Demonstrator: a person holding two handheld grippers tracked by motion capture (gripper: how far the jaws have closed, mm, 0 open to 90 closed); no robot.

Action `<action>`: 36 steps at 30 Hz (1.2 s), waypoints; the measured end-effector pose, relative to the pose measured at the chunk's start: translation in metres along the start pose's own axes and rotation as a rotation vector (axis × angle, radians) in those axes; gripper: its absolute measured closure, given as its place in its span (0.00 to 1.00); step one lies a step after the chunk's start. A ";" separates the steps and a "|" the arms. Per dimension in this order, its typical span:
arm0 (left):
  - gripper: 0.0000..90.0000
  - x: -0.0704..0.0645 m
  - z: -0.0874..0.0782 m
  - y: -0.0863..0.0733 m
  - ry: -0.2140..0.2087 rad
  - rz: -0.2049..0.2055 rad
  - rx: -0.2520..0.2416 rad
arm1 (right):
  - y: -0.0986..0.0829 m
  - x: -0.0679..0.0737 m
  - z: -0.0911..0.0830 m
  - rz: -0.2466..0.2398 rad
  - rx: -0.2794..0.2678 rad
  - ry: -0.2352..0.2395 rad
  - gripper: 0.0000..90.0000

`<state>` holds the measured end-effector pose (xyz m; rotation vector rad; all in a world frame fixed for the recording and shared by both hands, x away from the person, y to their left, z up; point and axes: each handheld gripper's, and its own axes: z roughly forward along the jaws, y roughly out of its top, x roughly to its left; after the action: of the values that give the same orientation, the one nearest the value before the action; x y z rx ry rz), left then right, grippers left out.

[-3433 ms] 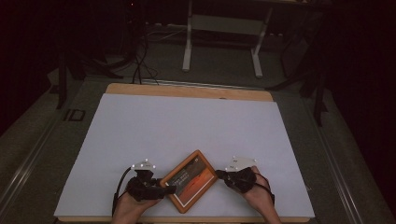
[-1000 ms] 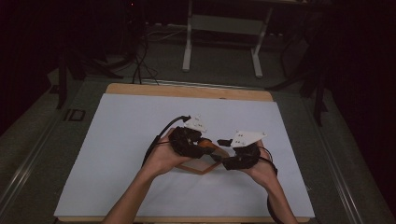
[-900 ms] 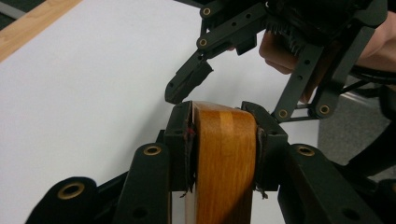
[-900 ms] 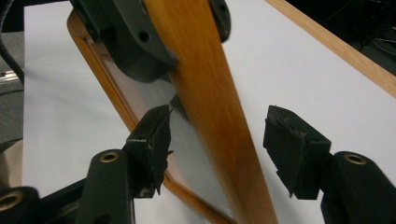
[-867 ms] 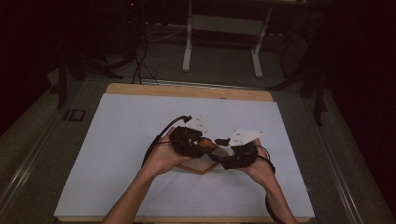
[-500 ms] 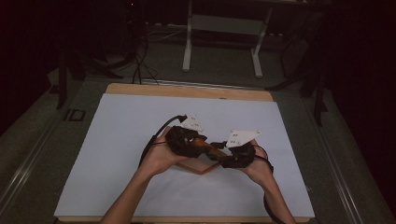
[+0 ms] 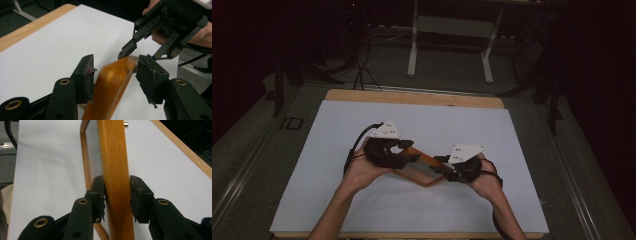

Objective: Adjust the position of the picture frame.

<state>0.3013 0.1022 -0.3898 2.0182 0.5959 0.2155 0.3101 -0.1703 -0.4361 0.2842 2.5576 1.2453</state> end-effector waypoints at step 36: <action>0.63 0.012 0.054 -0.085 -0.032 -0.118 -0.015 | -0.039 0.004 -0.023 0.044 -0.056 -0.058 0.76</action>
<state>0.3050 0.1001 -0.4909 1.9611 0.6885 0.1158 0.2960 -0.2102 -0.4544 0.3608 2.4754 1.3028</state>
